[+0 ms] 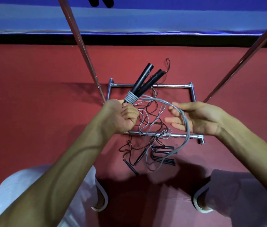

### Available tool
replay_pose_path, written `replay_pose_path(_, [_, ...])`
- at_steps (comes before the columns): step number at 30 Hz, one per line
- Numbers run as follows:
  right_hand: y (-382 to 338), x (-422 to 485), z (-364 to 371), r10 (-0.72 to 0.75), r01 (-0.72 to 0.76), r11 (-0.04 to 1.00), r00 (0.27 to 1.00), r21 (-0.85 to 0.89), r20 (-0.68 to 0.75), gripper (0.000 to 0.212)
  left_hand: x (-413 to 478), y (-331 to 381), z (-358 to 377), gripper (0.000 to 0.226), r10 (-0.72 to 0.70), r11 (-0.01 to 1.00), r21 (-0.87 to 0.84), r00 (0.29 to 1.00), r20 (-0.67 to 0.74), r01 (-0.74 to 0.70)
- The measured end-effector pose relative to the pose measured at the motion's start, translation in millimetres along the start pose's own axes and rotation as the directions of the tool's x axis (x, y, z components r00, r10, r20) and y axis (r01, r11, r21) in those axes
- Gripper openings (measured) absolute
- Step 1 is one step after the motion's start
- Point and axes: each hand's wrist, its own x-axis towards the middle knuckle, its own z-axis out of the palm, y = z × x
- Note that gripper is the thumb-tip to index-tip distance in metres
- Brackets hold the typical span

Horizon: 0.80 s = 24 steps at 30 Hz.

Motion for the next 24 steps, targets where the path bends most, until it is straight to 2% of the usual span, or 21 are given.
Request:
replay_pose_path(2, [4.4, 7.9, -1.5, -0.005, 0.007, 0.983, 1.000, -0.182, 0.012, 0.016, 1.7, -0.4, -0.7, 0.058, 0.015, 0.999, -0.029, 0.999, -0.038, -0.016])
replay_pose_path(4, [9.6, 14.2, -1.6, -0.184, 0.153, 0.882, 0.983, -0.446, -0.026, 0.031, 4.4, -0.7, -2.0, 0.057, 0.029, 0.999, -0.042, 0.996, -0.079, -0.032])
replay_pose_path(5, [11.9, 14.9, 0.7, -0.310, 0.248, 0.780, 0.951, -0.574, -0.010, 0.037, 5.3, -0.9, -2.5, 0.055, 0.038, 0.998, -0.047, 0.995, -0.094, -0.042])
replay_pose_path(6, [14.1, 13.9, 4.2, -0.428, 0.329, 0.634, 0.903, -0.700, 0.038, 0.040, 6.9, -0.3, -3.1, 0.054, 0.050, 0.997, -0.059, 0.993, -0.103, -0.056])
replay_pose_path(7, [16.3, 11.9, 6.9, -0.521, 0.377, 0.443, 0.846, -0.814, 0.109, 0.042, 7.6, -0.2, -3.3, 0.052, 0.064, 0.995, -0.071, 0.992, -0.106, -0.072])
replay_pose_path(9, [22.3, 8.8, 7.0, -0.603, 0.341, 0.041, 0.758, -0.939, 0.248, 0.046, 8.8, -1.2, -3.0, 0.052, 0.093, 0.990, -0.092, 0.990, -0.106, -0.102])
replay_pose_path(10, [24.2, 6.6, 7.6, -0.622, 0.292, -0.087, 0.731, -0.953, 0.281, 0.047, 10.1, -2.3, -2.6, 0.052, 0.110, 0.988, -0.098, 0.988, -0.109, -0.121])
replay_pose_path(11, [25.2, 5.0, 8.2, -0.634, 0.269, -0.130, 0.718, -0.954, 0.289, 0.047, 11.5, -4.1, -2.4, 0.053, 0.127, 0.986, -0.096, 0.985, -0.120, -0.139])
replay_pose_path(12, [25.7, 3.4, 9.6, -0.630, 0.294, -0.075, 0.726, -0.953, 0.274, 0.045, 13.2, -6.5, -3.1, 0.053, 0.150, 0.983, -0.084, 0.980, -0.130, -0.162])
replay_pose_path(13, [26.2, 3.0, 10.2, -0.608, 0.364, 0.095, 0.758, -0.927, 0.235, 0.044, 13.8, -10.1, -2.4, 0.052, 0.179, 0.981, -0.045, 0.974, -0.142, -0.187])
replay_pose_path(14, [26.3, 2.9, 11.9, -0.562, 0.431, 0.320, 0.803, -0.843, 0.197, 0.043, 17.9, -13.8, -3.6, 0.050, 0.228, 0.974, 0.026, 0.960, -0.162, -0.227])
replay_pose_path(15, [26.0, 1.5, 15.3, -0.500, 0.451, 0.519, 0.849, -0.727, 0.170, 0.042, 19.7, -18.6, -3.1, 0.048, 0.320, 0.944, 0.143, 0.929, -0.185, -0.296])
replay_pose_path(16, [25.1, -1.1, 19.0, -0.428, 0.423, 0.669, 0.891, -0.611, 0.149, 0.040, 21.4, -23.8, -2.1, 0.045, 0.465, 0.865, 0.312, 0.862, -0.201, -0.393])
replay_pose_path(17, [23.9, -3.0, 21.2, -0.354, 0.372, 0.764, 0.925, -0.527, 0.139, 0.037, 22.9, -29.0, -0.8, 0.044, 0.655, 0.695, 0.529, 0.732, -0.186, -0.487])
replay_pose_path(18, [22.5, -4.8, 22.4, -0.280, 0.314, 0.826, 0.949, -0.468, 0.144, 0.035, 25.1, -33.3, 0.1, 0.045, 0.844, 0.410, 0.757, 0.527, -0.102, -0.510])
replay_pose_path(19, [20.3, -6.9, 23.1, -0.212, 0.262, 0.865, 0.964, -0.427, 0.161, 0.032, 25.4, -36.7, 2.2, 0.049, 0.950, 0.075, 0.898, 0.304, 0.068, -0.434])
replay_pose_path(20, [17.9, -9.0, 23.0, -0.161, 0.219, 0.893, 0.971, -0.393, 0.174, 0.031, 24.4, -40.5, 4.1, 0.052, 0.954, -0.213, 0.918, 0.133, 0.270, -0.335])
replay_pose_path(21, [14.3, -9.8, 22.5, -0.134, 0.191, 0.914, 0.975, -0.358, 0.177, 0.030, 24.3, -41.9, 3.9, 0.052, 0.899, -0.418, 0.874, 0.025, 0.437, -0.249])
replay_pose_path(22, [11.4, -9.7, 21.2, -0.120, 0.167, 0.933, 0.979, -0.320, 0.162, 0.031, 25.0, -42.0, 1.9, 0.049, 0.841, -0.532, 0.824, -0.006, 0.541, -0.197])
replay_pose_path(23, [9.4, -8.5, 18.1, -0.110, 0.144, 0.947, 0.985, -0.286, 0.134, 0.032, 26.9, -41.7, 0.4, 0.048, 0.810, -0.577, 0.799, 0.007, 0.586, -0.172])
replay_pose_path(24, [7.4, -6.6, 14.4, -0.096, 0.120, 0.957, 0.990, -0.263, 0.101, 0.035, 32.0, -40.5, -2.0, 0.047, 0.807, -0.578, 0.800, 0.035, 0.590, -0.159])
